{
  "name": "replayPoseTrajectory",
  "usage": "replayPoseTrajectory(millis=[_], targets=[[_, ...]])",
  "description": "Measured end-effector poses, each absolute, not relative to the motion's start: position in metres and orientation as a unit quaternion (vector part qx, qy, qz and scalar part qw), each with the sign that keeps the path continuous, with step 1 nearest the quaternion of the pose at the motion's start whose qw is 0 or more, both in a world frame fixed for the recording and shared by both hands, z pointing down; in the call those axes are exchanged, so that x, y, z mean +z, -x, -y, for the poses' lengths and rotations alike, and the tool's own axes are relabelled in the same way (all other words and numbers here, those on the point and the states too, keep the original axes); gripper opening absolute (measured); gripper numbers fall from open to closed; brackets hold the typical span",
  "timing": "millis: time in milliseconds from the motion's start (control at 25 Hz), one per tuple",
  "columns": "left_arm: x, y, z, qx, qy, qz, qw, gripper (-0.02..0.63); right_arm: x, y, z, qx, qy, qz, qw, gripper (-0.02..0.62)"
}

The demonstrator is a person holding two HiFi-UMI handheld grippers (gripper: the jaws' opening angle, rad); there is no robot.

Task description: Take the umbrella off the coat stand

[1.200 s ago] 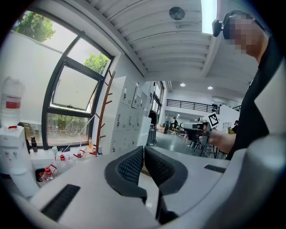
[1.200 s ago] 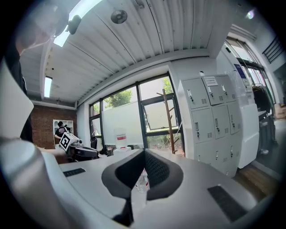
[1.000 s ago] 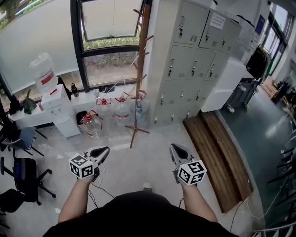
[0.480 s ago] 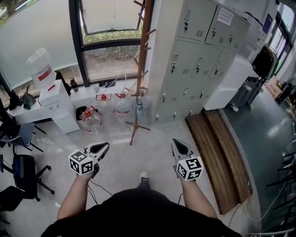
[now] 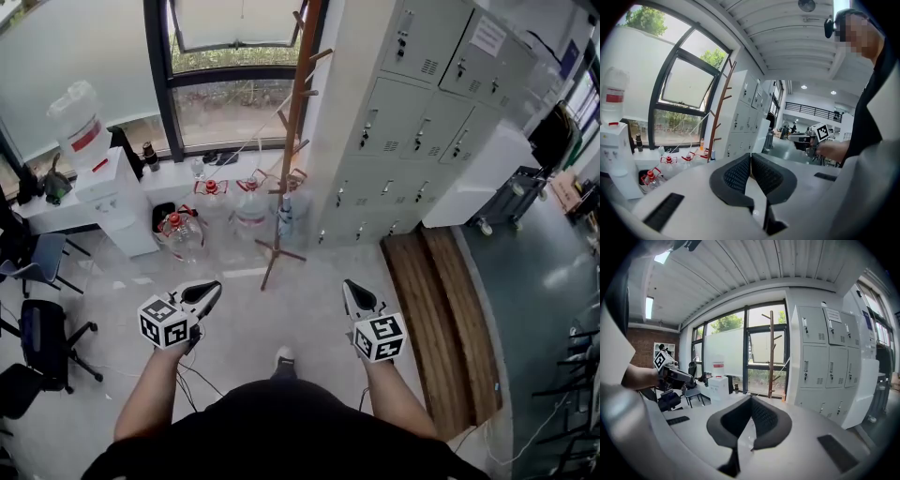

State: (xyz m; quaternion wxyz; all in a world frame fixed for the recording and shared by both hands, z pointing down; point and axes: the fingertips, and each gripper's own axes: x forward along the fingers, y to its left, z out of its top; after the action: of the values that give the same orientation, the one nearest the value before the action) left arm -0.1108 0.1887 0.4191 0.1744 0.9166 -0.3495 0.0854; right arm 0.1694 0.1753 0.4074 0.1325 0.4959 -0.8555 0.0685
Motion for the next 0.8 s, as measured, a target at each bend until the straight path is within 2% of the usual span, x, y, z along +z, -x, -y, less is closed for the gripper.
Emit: replayPoseTrajectory(millis=[800], targets=[[0.460, 0.092, -0.089, 0.106, -0.905, 0.358, 0.203, 0.026, 0.443, -0.167, -0.049, 0.101, -0.461, 0.873, 0.124, 0.012]])
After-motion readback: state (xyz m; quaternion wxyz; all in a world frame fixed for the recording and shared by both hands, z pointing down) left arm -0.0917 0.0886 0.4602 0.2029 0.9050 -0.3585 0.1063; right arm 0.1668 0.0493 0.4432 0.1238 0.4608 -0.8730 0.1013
